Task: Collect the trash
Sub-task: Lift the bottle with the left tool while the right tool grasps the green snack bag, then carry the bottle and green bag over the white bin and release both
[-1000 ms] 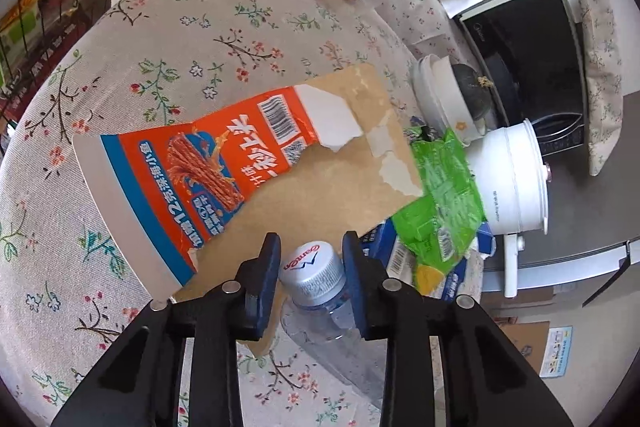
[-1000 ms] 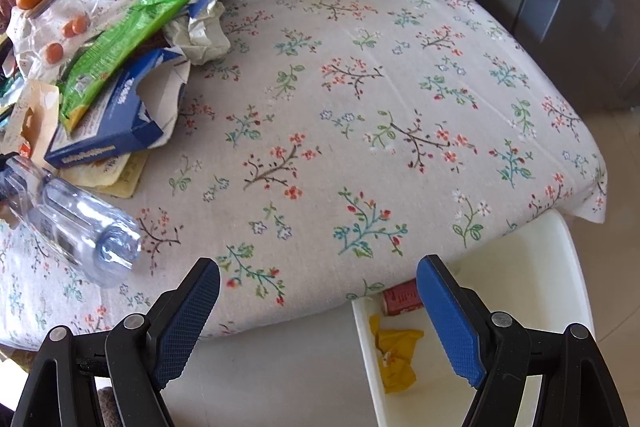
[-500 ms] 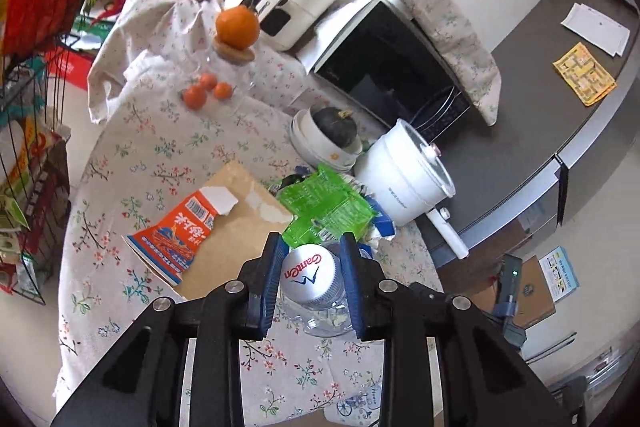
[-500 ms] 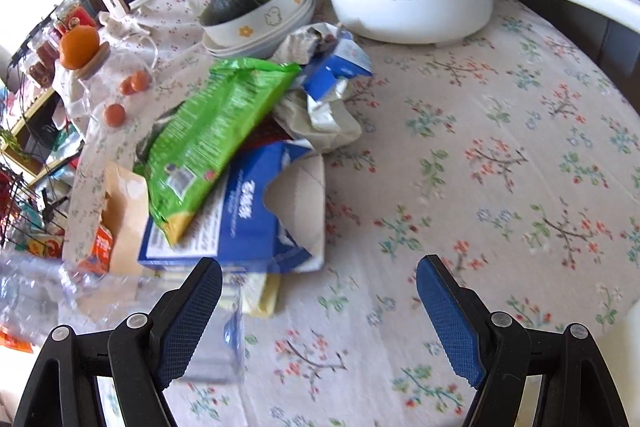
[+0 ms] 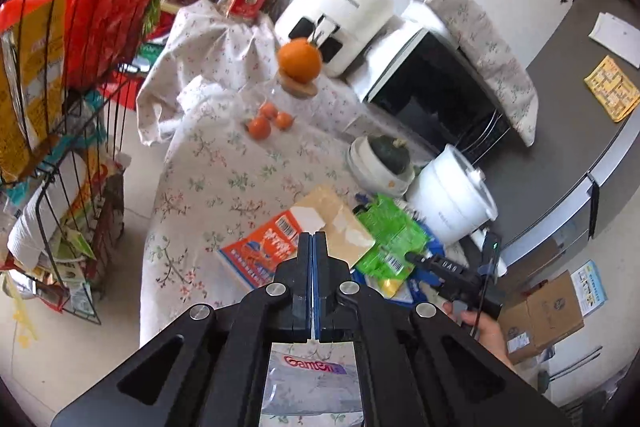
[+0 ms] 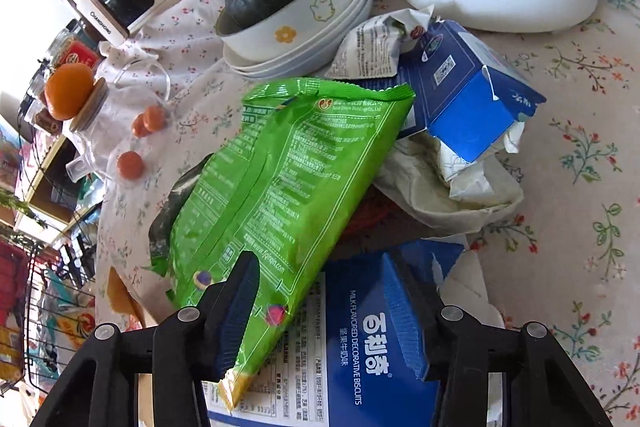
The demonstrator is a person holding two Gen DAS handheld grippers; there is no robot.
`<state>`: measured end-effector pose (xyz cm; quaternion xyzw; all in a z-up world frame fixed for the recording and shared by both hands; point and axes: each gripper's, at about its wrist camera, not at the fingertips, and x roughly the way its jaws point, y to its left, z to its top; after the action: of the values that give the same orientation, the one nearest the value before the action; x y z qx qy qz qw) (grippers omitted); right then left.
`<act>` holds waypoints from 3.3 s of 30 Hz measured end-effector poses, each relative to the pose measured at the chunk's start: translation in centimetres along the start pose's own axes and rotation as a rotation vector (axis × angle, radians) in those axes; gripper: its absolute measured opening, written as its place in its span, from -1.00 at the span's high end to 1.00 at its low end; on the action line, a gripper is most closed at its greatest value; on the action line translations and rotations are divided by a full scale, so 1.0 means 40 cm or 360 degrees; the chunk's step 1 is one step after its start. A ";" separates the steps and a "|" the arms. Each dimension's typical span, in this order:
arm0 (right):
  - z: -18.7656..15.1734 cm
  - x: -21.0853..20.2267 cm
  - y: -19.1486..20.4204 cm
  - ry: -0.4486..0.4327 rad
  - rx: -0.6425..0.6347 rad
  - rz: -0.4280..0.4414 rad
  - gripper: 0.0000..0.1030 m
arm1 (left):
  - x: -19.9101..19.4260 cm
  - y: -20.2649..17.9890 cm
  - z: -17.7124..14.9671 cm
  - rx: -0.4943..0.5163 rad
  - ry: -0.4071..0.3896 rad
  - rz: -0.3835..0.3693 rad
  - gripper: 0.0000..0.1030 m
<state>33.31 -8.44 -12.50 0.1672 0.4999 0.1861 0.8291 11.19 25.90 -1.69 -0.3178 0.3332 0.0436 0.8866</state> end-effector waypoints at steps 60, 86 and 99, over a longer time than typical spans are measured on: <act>-0.319 -0.676 -0.404 -0.0242 -0.0064 -0.0109 0.99 | 0.258 -0.303 -0.394 0.1483 0.0744 0.0155 -0.25; -0.438 -0.793 -0.632 -0.0282 0.0187 -0.0451 0.98 | 0.172 -0.718 -0.563 0.1096 0.0415 -0.0467 -0.23; -0.448 -0.730 -0.745 -0.0120 0.0317 -0.0519 0.96 | 0.249 -0.873 -0.694 0.1030 0.0370 -0.0666 -0.24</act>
<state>8.98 -46.77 -11.89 0.1719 0.5049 -0.0075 0.8458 13.36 -19.63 -5.16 -0.0861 0.3559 -0.2813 0.8870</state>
